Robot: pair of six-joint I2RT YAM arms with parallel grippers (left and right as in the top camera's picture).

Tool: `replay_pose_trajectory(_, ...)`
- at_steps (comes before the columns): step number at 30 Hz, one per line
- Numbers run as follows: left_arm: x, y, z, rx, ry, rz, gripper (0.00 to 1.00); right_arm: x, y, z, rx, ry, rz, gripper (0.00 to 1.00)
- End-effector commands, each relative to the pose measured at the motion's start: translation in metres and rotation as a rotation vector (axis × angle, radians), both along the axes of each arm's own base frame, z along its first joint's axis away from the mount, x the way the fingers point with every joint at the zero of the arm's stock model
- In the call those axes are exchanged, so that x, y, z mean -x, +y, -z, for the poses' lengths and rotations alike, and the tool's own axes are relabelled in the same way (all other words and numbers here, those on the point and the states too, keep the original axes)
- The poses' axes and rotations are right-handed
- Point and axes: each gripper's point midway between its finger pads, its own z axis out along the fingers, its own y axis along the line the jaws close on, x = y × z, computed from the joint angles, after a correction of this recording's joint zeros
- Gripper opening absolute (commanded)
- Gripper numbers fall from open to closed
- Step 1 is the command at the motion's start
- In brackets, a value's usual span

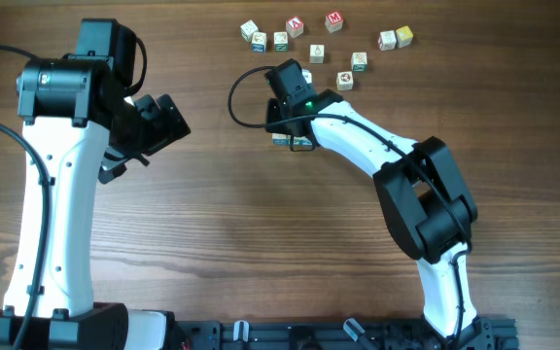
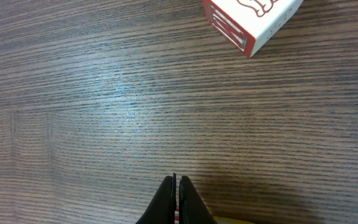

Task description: Form a circle

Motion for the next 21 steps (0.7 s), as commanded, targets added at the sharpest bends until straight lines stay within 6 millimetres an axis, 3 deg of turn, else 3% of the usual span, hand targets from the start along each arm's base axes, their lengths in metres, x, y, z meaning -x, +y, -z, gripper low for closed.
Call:
replay_pose_trajectory(1, 0.001, -0.001, -0.001, 0.006, -0.004, -0.006, 1.0, -0.007, 0.003, -0.019, -0.016, -0.035, -0.011, 0.05)
replay_pose_trajectory(14, 0.001, 0.0, -0.001, 0.006, -0.004, -0.006, 1.0, -0.016, 0.0, -0.027, 0.003, -0.073, 0.005, 0.05)
replay_pose_trajectory(20, 0.001, -0.001, -0.001, 0.006, -0.004, -0.006, 1.0, -0.029, 0.009, -0.046, 0.005, -0.144, -0.057, 0.05)
replay_pose_trajectory(21, 0.001, -0.001, -0.001, 0.006, -0.004, -0.006, 1.0, -0.018, 0.026, -0.065, -0.005, -0.158, -0.156, 0.05)
